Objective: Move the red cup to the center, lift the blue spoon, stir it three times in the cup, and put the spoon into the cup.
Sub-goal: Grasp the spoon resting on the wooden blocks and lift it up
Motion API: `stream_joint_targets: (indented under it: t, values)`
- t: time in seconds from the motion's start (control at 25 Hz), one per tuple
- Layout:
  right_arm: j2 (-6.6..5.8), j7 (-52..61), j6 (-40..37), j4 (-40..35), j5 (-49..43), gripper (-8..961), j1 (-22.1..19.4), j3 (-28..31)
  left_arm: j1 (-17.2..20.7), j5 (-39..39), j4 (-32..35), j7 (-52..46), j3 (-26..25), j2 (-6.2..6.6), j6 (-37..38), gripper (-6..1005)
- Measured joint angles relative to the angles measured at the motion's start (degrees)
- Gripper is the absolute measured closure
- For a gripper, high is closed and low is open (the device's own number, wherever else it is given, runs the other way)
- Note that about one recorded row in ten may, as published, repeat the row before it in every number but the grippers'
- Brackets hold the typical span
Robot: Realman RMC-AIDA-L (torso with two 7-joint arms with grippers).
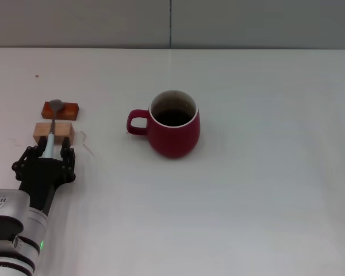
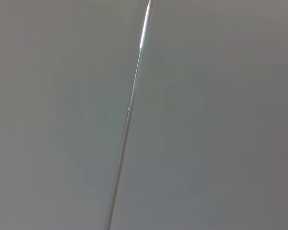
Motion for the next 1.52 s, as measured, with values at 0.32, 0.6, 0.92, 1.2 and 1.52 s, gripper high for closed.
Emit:
stream_joint_targets:
  t: [0.32,0.6,0.92,1.2,1.52]
  values:
    - [0.15,0.0,-0.2,0.0,0.0,269,-0.3,0.0,0.0,0.0,0.2,0.0,-0.1,-0.03,0.0,560]
    - [0.36,0.0,-0.2,0.0,0.0,269,-0.5,-0.1,0.0,0.0,0.4,0.0,-0.1,-0.03,0.0,571]
    - [0.37,0.0,-0.3,-0.1,0.0,269,-0.4,-0.1,0.1,0.0,0.9,0.0,-0.8,-0.09,-1.5,574]
    - [0.37,0.0,-0.2,-0.1,0.0,270,-0.4,-0.1,0.0,0.0,1.6,-1.9,-0.9,-0.12,-1.6,576]
    - [0.37,0.0,-0.1,-0.2,0.0,270,-0.2,-0.1,-0.4,0.5,1.7,-2.2,-0.8,-0.12,-1.7,579]
